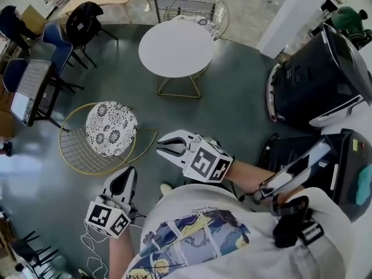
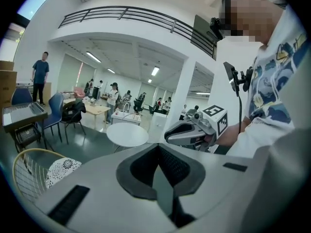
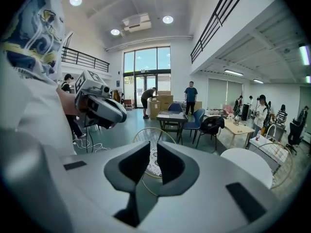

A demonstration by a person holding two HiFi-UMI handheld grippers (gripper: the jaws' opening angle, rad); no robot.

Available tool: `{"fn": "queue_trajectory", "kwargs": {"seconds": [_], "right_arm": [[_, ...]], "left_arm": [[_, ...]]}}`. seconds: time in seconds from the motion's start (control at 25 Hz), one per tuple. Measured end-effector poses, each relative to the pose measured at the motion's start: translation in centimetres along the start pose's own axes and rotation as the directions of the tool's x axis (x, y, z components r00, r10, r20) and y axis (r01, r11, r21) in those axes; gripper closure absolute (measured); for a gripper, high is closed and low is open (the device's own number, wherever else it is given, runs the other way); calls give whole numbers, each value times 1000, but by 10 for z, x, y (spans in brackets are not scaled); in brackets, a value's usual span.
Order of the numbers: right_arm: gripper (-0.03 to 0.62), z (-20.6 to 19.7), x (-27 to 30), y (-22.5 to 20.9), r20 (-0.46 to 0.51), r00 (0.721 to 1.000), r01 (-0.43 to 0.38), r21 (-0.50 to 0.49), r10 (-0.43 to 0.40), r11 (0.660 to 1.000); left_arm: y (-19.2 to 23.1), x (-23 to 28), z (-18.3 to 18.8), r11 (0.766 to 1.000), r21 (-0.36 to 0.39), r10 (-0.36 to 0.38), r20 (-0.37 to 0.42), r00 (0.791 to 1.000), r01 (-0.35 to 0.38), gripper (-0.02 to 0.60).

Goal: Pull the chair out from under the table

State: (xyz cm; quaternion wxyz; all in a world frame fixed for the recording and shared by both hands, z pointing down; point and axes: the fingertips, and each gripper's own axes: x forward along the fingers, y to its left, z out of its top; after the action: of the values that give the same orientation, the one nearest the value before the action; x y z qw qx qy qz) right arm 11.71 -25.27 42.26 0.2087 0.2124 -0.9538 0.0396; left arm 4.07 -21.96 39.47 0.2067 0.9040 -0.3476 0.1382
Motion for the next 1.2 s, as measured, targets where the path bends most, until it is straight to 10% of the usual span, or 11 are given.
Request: {"fn": "queue_trajectory", "kwargs": {"seconds": [1.2], "right_arm": [[569, 50, 48, 122, -12, 999, 45, -58, -46, 997]], "left_arm": [[33, -127, -53, 1000, 1, -12, 6, 1000, 12, 572]]}}
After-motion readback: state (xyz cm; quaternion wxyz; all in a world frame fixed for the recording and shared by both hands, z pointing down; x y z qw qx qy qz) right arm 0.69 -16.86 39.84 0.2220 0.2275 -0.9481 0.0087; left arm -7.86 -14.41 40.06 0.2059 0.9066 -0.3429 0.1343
